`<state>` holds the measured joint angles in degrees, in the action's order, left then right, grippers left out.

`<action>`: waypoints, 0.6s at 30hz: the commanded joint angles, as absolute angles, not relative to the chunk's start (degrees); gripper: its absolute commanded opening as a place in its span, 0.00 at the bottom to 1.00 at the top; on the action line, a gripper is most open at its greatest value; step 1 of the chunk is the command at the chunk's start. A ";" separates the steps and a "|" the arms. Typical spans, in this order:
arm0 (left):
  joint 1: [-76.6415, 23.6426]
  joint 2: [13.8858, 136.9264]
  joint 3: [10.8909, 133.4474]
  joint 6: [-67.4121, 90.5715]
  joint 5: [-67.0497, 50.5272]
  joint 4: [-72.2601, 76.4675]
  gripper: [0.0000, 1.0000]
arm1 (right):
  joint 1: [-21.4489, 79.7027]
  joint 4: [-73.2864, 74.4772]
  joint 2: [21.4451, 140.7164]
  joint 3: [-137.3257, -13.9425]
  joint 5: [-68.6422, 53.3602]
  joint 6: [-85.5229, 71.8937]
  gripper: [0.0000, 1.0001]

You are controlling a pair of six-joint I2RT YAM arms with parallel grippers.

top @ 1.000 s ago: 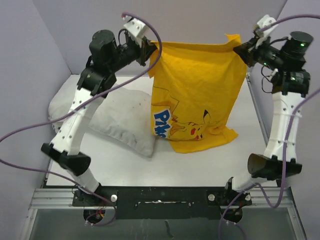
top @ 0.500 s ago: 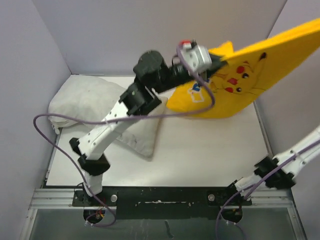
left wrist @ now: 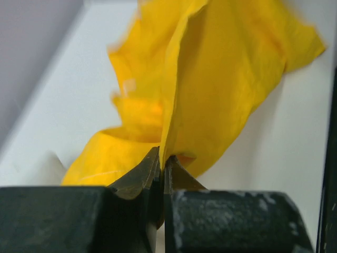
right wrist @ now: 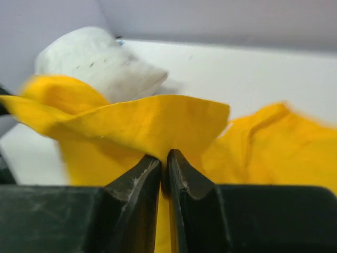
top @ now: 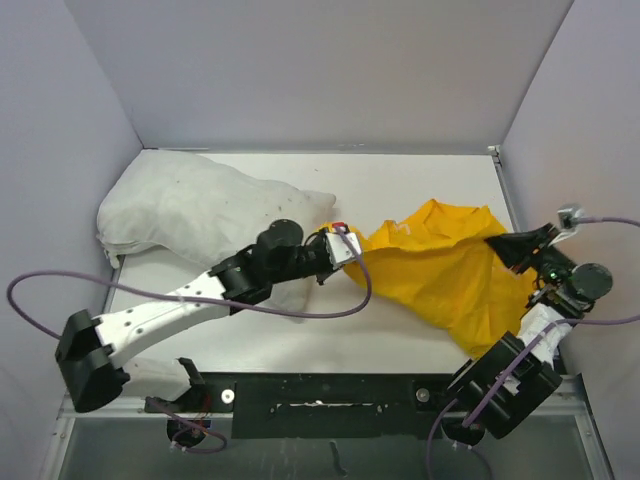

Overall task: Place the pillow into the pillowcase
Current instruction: Flatten out the pillowcase at the center of the board.

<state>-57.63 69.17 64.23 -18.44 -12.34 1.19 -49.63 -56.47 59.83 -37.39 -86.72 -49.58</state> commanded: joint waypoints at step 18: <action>-33.17 69.87 62.51 2.65 -22.75 -9.81 0.61 | -33.12 -73.41 72.24 -46.23 -93.58 -71.76 0.80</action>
